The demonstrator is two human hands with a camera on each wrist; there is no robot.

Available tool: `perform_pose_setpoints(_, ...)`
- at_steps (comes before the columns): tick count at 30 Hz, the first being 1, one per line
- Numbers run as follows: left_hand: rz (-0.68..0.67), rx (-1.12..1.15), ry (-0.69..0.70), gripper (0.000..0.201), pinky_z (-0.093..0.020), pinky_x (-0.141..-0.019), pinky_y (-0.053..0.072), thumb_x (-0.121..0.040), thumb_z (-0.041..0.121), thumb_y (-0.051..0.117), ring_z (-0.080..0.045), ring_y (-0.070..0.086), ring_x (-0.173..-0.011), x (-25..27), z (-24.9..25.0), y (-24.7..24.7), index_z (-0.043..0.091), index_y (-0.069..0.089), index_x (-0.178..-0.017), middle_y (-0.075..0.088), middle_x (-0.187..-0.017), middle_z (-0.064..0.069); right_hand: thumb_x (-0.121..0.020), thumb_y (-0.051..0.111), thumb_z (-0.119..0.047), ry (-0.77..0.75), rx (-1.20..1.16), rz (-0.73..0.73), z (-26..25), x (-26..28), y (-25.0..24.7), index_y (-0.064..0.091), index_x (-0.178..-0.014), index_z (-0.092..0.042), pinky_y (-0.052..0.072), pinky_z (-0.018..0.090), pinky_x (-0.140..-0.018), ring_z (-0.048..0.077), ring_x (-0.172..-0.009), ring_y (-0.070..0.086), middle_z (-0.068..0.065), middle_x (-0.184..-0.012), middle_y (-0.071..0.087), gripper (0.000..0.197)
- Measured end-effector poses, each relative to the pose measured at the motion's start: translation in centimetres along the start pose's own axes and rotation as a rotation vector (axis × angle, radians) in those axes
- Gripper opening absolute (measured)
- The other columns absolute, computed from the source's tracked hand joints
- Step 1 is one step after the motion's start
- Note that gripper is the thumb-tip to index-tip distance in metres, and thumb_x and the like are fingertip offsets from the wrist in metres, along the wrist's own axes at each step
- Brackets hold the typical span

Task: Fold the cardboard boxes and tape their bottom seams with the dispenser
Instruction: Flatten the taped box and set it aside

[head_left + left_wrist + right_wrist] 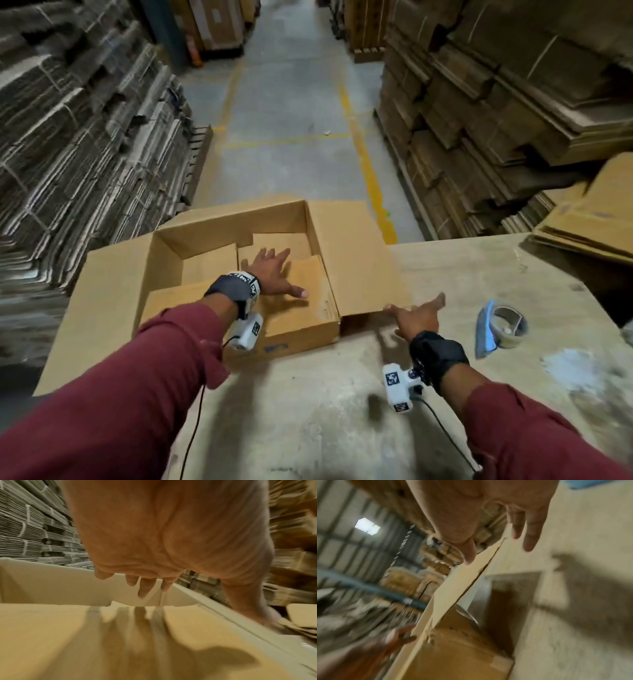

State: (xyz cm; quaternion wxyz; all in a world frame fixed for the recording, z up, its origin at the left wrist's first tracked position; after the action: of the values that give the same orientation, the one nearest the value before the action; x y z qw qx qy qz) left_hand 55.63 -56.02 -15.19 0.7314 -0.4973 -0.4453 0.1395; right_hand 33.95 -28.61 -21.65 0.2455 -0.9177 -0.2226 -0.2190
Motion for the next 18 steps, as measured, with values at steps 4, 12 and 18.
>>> perform_pose_setpoints(4, -0.058, 0.112, -0.078, 0.121, -0.055, -0.121, 0.020, -0.075, 0.091, 0.056, -0.035, 0.024, -0.155, -1.2, -0.2, -0.8, 0.026, 0.010, -0.166, 0.027, -0.169, -0.008, -0.095, 0.063, -0.048, -0.480, 0.518, 0.066, -3.3, 1.7, -0.1, 0.005, -0.163, -0.024, 0.033, 0.053, -0.112, 0.041, -0.147, 0.020, 0.020, -0.164, 0.008, 0.093)
perform_pose_setpoints(12, 0.242, 0.265, 0.075, 0.082, -0.036, -0.075, 0.051, -0.079, 0.098, 0.029, -0.019, 0.066, -0.077, 7.0, 0.7, -8.6, 0.026, 0.069, -0.080, 0.072, -0.078, 0.003, -0.100, 0.040, -0.061, -0.863, 0.812, -0.336, -7.8, 1.7, 4.9, 0.048, -0.147, -0.038, 0.028, 0.043, -0.118, 0.029, -0.150, 0.025, 0.012, -0.158, 0.038, 0.053)
perform_pose_setpoints(18, 0.002, 0.467, 0.166, 0.053, -0.028, -0.075, 0.045, -0.083, 0.083, 0.058, 0.003, 0.059, -0.069, 17.3, 1.6, -3.7, 0.032, 0.073, -0.084, 0.065, -0.073, 0.024, -0.089, 0.048, -0.076, -0.948, 0.906, -0.661, -8.2, 2.5, 8.0, 0.061, -0.136, -0.037, 0.027, 0.036, -0.119, 0.024, -0.151, 0.028, 0.020, -0.155, 0.043, 0.062)
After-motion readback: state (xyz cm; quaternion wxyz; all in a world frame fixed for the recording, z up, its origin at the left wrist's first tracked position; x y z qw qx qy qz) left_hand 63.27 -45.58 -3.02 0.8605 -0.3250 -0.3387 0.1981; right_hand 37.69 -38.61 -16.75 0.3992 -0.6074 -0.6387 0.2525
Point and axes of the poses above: each hand's wrist, its own x-axis away from the middle knuckle, its own y-axis out of the palm, z = x × y, the point moved 5 cm from there along -x, towards the middle knuckle
